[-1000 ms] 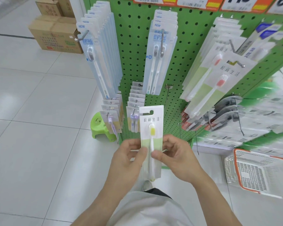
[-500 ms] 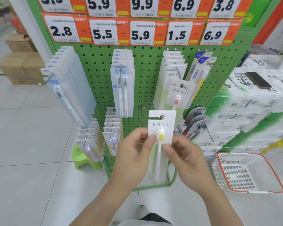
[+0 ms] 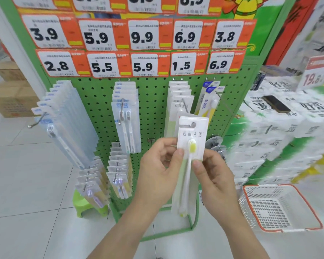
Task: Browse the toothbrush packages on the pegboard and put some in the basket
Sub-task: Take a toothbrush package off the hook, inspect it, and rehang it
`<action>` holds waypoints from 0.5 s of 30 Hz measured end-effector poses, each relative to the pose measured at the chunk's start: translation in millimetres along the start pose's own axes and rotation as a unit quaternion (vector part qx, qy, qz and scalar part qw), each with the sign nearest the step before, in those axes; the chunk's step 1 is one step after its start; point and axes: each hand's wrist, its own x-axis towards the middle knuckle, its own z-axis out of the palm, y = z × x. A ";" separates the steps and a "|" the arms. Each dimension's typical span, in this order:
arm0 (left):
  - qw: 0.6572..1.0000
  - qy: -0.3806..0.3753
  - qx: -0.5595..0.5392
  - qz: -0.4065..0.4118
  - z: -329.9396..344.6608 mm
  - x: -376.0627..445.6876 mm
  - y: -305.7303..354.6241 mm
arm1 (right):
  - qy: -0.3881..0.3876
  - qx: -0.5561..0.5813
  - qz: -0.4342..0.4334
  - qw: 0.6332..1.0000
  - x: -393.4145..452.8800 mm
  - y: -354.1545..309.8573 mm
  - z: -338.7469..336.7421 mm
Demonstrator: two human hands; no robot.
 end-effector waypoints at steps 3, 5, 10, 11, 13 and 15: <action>1.000 0.004 -0.001 -0.009 2.1 6.4 -0.7 | -0.002 0.009 0.001 1.000 4.7 3.4 0.0; 1.000 -0.003 0.006 -0.012 2.9 9.7 -1.7 | -0.001 0.012 0.005 1.000 7.3 6.6 -1.1; 0.998 -0.013 0.055 -0.034 3.2 15.0 -9.3 | -0.015 -0.010 0.029 0.999 13.3 19.4 -7.0; 0.997 -0.011 0.060 -0.037 3.5 15.8 -10.6 | -0.018 -0.016 0.031 0.999 14.3 21.7 -8.1; 0.997 -0.007 0.060 -0.038 4.0 16.6 -11.7 | -0.021 -0.019 0.033 0.999 16.8 24.2 -8.9; 0.998 -0.003 0.061 -0.032 4.2 17.5 -11.9 | -0.022 -0.016 0.033 0.999 19.3 24.9 -8.6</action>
